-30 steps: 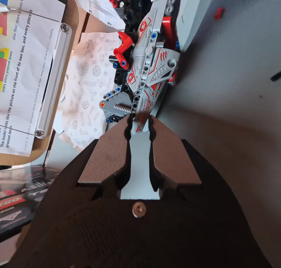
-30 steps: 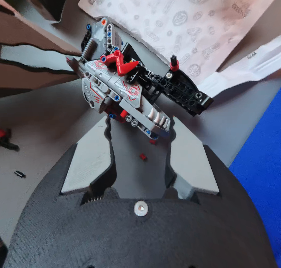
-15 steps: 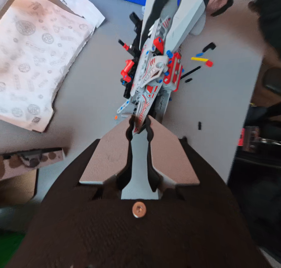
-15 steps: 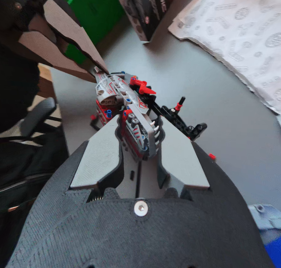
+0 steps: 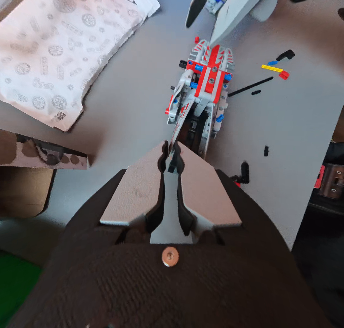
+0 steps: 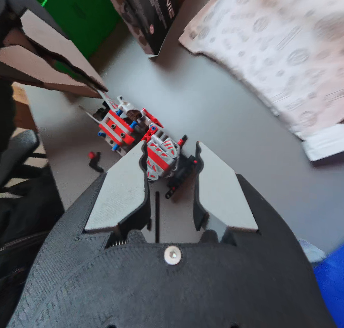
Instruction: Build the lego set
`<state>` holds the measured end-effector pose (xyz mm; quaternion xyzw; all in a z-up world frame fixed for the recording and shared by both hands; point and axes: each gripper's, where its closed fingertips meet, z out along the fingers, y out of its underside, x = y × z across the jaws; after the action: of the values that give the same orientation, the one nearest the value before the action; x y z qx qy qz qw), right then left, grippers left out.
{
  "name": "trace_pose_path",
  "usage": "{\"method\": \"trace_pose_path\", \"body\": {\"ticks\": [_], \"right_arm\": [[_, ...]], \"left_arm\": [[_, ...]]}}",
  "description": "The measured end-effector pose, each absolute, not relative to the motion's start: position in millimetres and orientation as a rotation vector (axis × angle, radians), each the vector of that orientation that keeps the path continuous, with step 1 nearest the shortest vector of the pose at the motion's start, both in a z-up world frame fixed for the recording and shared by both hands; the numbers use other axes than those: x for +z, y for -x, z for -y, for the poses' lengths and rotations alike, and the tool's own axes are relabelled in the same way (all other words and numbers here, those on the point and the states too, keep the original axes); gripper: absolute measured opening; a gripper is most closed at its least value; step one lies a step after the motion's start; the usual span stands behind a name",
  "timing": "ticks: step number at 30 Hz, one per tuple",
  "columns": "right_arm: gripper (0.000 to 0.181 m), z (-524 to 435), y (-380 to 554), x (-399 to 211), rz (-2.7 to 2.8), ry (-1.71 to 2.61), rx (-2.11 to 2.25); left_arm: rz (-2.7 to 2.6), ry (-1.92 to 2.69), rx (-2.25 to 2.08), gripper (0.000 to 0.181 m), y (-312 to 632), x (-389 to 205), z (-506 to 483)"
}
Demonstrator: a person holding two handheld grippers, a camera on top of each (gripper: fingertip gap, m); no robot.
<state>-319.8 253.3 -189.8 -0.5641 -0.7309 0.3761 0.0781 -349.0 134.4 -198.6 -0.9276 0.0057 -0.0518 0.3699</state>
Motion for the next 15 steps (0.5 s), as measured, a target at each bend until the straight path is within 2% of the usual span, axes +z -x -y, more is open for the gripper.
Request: {"method": "trace_pose_path", "body": {"ticks": [4, 8, 11, 15], "right_arm": [[0.048, -237.5, 327.0, -163.6, 2.25, 1.461, 1.059], [0.028, -202.5, 343.9, -164.3, 2.403, 1.2, 0.807], [0.025, -183.3, 353.1, -174.2, 2.522, 1.116, 0.662], [0.003, -171.3, 348.6, -190.3, 2.725, 1.043, 0.51]], "left_arm": [[-0.024, 2.216, -0.155, 0.003, 342.5, -170.2, -143.4], [-0.04, 2.295, -0.174, 0.015, 341.9, -194.6, -148.9], [-0.06, 2.283, -0.151, 0.004, 339.2, -202.9, -153.8], [-0.164, 2.236, -0.058, 0.002, 333.3, -203.5, -157.1]]}}
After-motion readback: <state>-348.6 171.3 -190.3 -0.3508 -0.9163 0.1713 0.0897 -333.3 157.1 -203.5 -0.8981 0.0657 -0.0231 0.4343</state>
